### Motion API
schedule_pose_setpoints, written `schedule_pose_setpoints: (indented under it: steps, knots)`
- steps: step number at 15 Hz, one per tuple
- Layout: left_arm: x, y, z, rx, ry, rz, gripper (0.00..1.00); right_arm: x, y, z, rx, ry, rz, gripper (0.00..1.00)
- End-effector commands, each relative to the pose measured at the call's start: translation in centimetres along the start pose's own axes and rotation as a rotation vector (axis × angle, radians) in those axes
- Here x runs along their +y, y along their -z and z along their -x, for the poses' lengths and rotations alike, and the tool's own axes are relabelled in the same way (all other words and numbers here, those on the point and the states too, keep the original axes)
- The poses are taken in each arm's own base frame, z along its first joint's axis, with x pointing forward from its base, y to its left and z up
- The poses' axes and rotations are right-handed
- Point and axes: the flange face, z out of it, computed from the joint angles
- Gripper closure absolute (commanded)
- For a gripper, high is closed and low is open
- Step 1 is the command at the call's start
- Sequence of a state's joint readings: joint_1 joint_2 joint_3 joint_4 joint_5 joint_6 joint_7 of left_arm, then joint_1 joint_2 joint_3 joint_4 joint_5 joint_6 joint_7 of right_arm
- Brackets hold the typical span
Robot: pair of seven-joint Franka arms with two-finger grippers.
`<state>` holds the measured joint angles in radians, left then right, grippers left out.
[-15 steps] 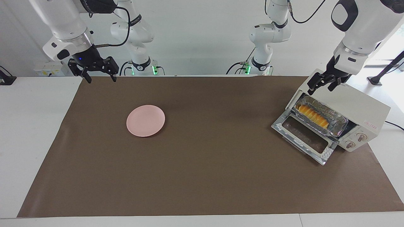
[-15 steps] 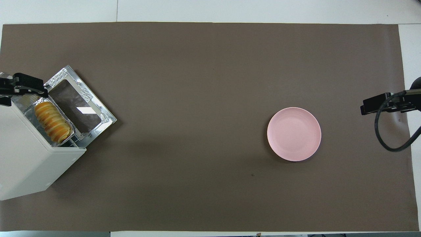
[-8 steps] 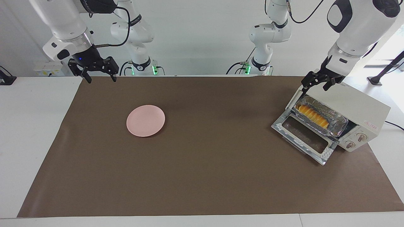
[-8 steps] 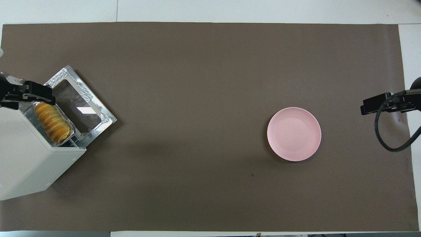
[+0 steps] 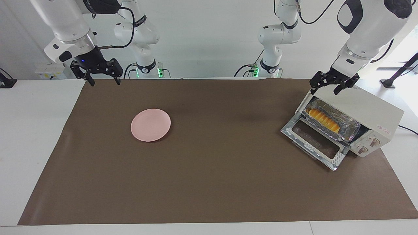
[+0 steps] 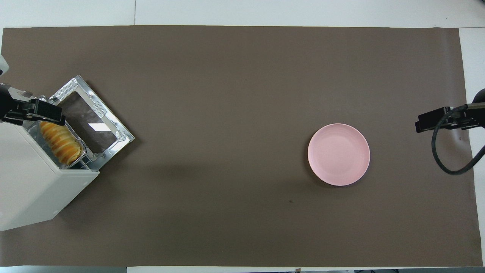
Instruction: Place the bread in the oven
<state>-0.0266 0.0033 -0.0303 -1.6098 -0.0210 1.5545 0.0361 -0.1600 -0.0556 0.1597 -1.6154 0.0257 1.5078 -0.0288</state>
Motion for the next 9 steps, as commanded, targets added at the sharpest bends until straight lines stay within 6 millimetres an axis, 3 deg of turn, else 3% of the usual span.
schedule_pose_setpoints:
  steps: [1, 9]
  knots:
    - [0.24, 0.05, 1.04, -0.022, -0.017, -0.013, 0.00, 0.32, 0.02, 0.43, -0.008, 0.021, 0.009, 0.00]
    - [0.91, 0.25, 1.19, -0.031, -0.026, -0.014, 0.00, 0.32, 0.02, 0.43, -0.008, 0.021, 0.009, 0.00]
